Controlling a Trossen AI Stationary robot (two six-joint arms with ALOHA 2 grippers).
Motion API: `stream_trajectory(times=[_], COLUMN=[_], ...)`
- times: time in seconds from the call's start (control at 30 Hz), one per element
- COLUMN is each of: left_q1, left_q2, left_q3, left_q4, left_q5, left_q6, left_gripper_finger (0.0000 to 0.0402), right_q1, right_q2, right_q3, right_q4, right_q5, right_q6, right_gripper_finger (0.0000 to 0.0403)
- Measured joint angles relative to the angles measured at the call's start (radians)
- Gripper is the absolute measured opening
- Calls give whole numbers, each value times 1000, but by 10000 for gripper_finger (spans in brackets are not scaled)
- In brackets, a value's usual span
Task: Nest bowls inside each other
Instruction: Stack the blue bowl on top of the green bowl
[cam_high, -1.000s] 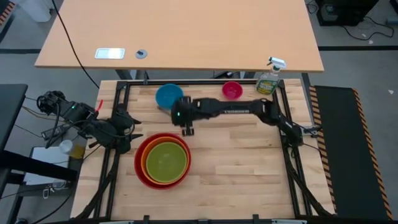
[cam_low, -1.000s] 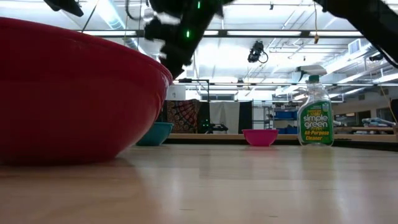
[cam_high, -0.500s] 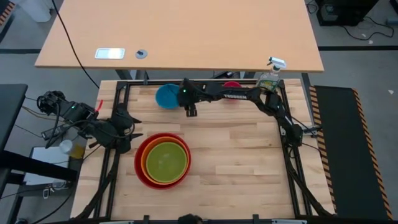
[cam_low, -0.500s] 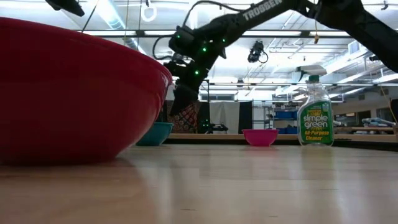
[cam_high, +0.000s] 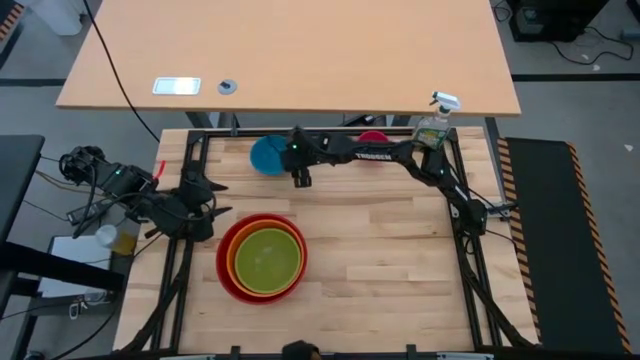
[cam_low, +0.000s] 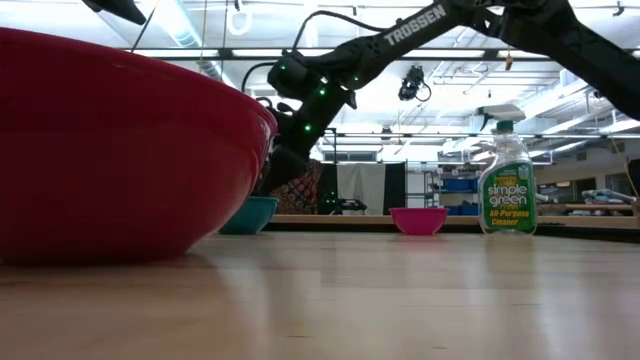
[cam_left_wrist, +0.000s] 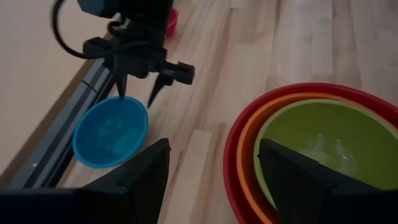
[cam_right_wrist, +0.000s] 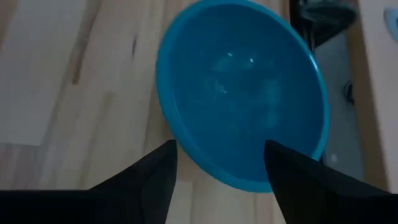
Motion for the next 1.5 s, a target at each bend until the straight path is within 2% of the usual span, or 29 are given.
stream_trajectory(times=[0.1,0.2,0.33,0.43,0.57,0.7,0.83,1.0,1.23,1.5], left_q1=[0,5,90,217,439,674,888,1099,1293,1428], left_q2=[0,8,64,114,154,174,221,344,523,698], left_q3=[0,0,0,-1,-1,-1,-1,-1,-1,-1], left_q4=[11,6,-18,-10,59,200,298,306,378,468], left_q5=[0,-6,7,34,102,294,492,580,748,739], left_q6=[-5,-64,-81,7,229,439,559,674,753,749], left_gripper_finger=[251,251,239,222,196,182,176,176,176,176], right_q1=[-13,-6,28,44,46,49,61,83,148,211], right_q2=[0,-2,-45,-98,-157,-195,-223,-261,-330,-349], right_q3=[0,0,0,0,0,0,-73,-216,-316,-317], right_q4=[-16,-32,-48,-94,-199,-279,-268,-172,-27,4], right_q5=[-31,-12,37,46,50,52,54,62,90,93], right_q6=[46,69,78,90,143,191,208,246,269,265], right_gripper_finger=[233,222,218,217,217,216,211,203,201,200])
